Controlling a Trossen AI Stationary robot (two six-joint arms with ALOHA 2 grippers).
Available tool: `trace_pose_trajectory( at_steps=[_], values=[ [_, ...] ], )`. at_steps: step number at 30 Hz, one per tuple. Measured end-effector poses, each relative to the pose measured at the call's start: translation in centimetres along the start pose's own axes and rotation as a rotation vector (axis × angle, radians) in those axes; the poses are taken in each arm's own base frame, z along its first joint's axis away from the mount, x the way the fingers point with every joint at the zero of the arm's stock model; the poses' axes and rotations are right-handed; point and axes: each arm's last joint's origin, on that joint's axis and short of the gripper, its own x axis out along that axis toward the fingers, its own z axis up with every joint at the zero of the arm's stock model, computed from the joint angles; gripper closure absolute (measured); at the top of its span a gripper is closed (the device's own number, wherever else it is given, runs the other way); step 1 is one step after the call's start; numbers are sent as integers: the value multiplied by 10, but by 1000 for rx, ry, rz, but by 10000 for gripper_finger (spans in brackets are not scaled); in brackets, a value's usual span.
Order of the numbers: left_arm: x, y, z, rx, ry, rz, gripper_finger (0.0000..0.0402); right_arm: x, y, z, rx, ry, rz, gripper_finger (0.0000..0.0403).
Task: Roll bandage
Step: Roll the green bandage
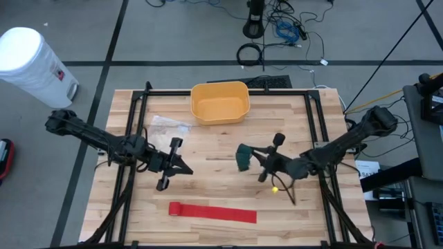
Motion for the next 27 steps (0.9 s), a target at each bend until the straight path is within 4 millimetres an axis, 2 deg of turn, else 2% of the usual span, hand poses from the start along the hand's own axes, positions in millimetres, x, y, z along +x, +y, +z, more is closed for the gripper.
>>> trace_pose_trajectory(
  at_steps=[3, 13, 20, 23, 27],
  values=[
    [7, -3, -3, 12, -4, 20, 379, -8, 1, 9, 60, -60, 16, 370],
    [44, -30, -21, 306, -70, 128, 379, -20, -5, 33, 262, -238, 38, 370],
    [87, -52, -23, 492, 17, 122, 379, -26, -7, 42, 327, -331, 75, 369],
    [105, -62, -27, 466, 42, 110, 371, -27, -8, 45, 319, -369, 104, 369],
    [122, -71, -29, 423, 77, 54, 327, -27, -9, 46, 305, -384, 95, 369]
  ],
)
